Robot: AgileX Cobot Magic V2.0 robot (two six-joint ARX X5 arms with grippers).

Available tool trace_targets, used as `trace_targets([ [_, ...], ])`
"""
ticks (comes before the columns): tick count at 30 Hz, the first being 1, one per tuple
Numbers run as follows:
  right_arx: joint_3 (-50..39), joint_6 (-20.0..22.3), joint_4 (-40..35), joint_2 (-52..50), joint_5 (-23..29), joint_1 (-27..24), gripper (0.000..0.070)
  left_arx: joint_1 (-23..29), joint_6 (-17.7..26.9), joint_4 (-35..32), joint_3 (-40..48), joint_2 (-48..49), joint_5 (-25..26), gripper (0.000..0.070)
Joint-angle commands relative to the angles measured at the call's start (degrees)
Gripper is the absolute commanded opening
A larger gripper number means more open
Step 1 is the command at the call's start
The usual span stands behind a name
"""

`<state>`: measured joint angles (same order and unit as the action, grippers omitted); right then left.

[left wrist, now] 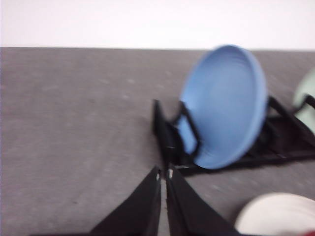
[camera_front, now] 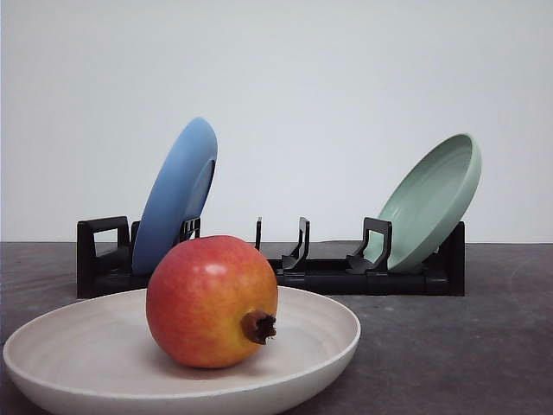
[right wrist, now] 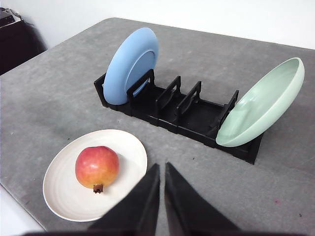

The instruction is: Place pomegranate in white plate

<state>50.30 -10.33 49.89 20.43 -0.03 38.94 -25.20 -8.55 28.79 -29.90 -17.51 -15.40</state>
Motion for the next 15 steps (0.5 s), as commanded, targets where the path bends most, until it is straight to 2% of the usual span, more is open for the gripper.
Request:
trace_targets([
  [1,0.50,-0.15,-0.61,0.02,0.07,0.42,0.0013,5.34,5.11,-2.68,3.21,2.54,5.72,0.0000],
  [4,0.50,-0.15,-0.61,0.02,0.07,0.42,0.0013,12.99,9.11,-6.40,9.30,7.35,13.08,0.0000],
  [7,0.50,-0.15,-0.62,0.02,0.09,0.42,0.0013,18.34,11.31,-9.44,14.59,10.70,16.82,0.0000],
  [10,0.50,-0.15,-0.61,0.02,0.07,0.42,0.0013,21.36,11.97,-12.75,19.05,13.23,18.81,0.0000],
  [15,0.50,-0.15,-0.62,0.02,0.07,0.42,0.0013,22.78,12.96,-17.50,25.07,16.46,18.96,0.0000],
])
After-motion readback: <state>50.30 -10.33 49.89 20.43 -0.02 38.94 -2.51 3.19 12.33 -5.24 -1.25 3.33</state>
